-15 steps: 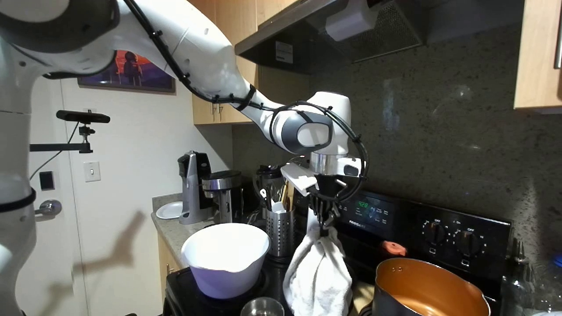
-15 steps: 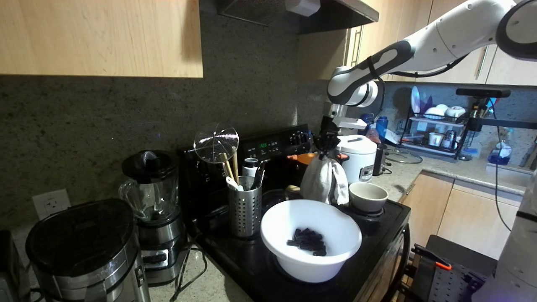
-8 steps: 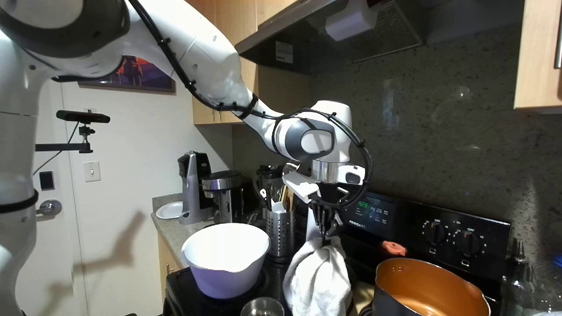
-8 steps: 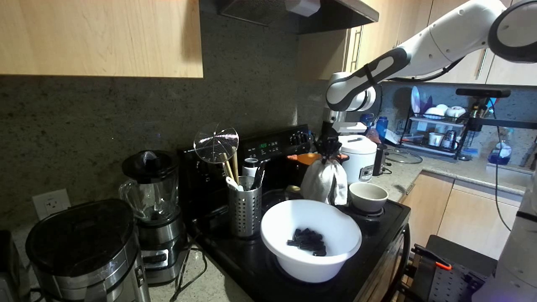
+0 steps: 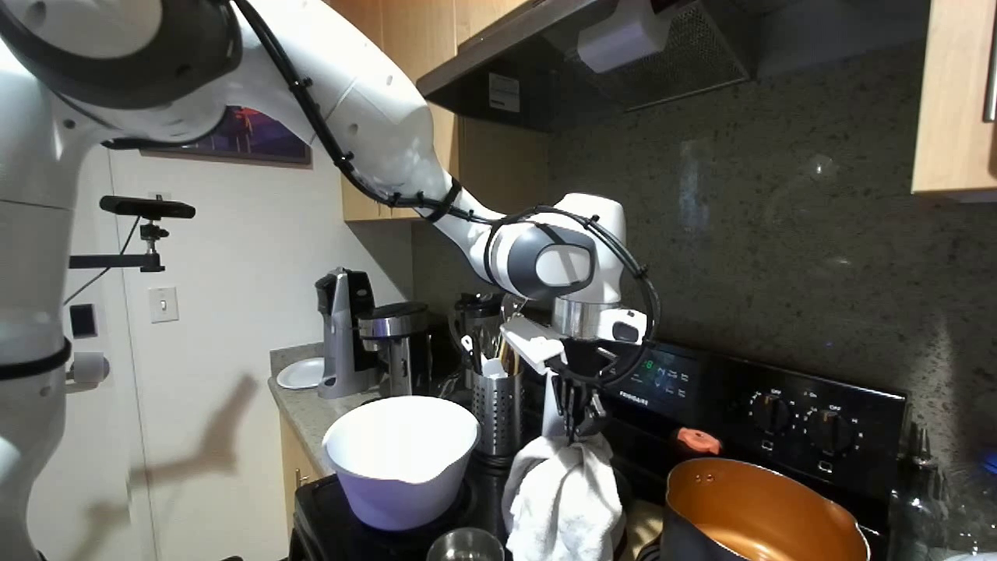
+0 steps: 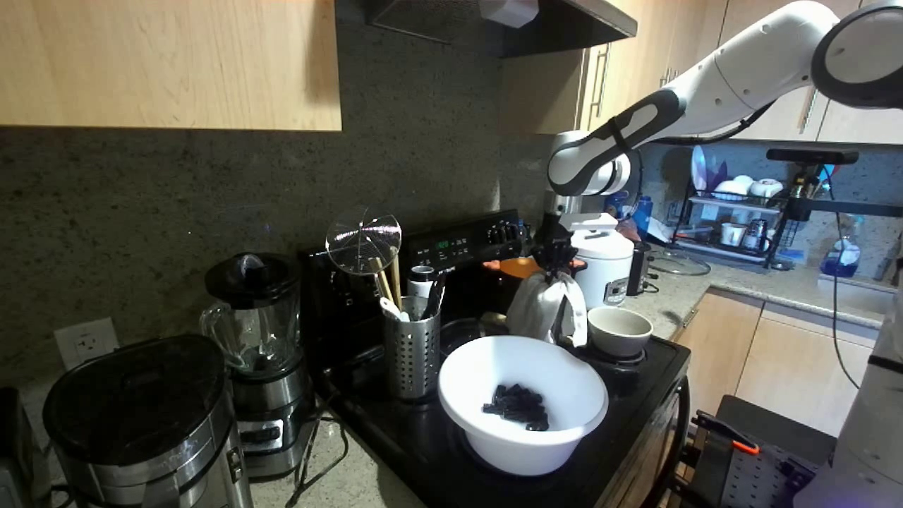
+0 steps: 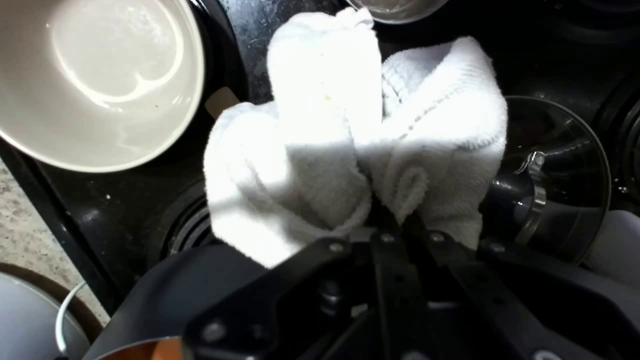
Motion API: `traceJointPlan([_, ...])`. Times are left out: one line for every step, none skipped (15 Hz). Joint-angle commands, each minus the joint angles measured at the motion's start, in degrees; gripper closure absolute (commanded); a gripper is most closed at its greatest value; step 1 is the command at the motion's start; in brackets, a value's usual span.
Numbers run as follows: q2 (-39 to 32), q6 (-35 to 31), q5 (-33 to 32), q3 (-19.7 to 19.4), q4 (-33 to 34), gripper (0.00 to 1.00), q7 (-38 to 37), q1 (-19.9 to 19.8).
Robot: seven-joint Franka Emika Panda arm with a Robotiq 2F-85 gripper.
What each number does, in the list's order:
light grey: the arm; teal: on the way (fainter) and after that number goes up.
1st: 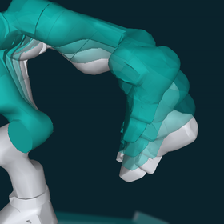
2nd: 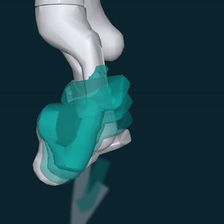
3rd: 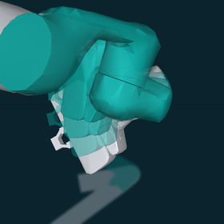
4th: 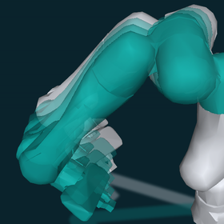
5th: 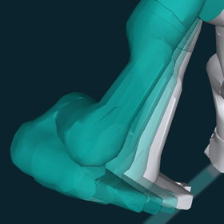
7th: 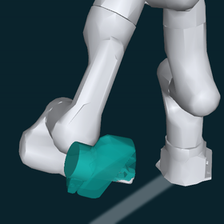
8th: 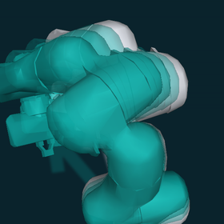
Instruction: Pick up the towel from the stove and wipe the silver cup with it.
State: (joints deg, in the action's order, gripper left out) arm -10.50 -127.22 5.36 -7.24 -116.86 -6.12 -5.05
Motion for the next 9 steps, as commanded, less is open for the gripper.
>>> traceJointPlan([0.2,-1.0,1.1,0.5,-2.1,0.99,-0.5,-0.5])
traceJointPlan([0.1,-1.1,1.1,0.4,-2.3,0.99,-0.6,-0.5])
traceJointPlan([0.0,-1.3,0.9,0.4,-2.6,0.99,-0.6,-0.5])
traceJointPlan([-0.1,-1.3,1.0,0.4,-2.9,0.99,-0.5,-0.5])
traceJointPlan([-0.2,-1.6,0.9,0.4,-3.2,0.99,-0.5,-0.5])
traceJointPlan([-0.2,-1.8,1.0,0.4,-3.4,0.99,-0.4,-0.5])
traceJointPlan([-0.2,-2.1,1.1,0.4,-3.6,0.99,-0.4,-0.6])
traceJointPlan([-0.3,-2.4,1.0,0.4,-3.8,0.99,-0.3,-0.6])
traceJointPlan([-0.4,-2.9,0.9,0.4,-4.1,0.99,-0.3,-0.6])
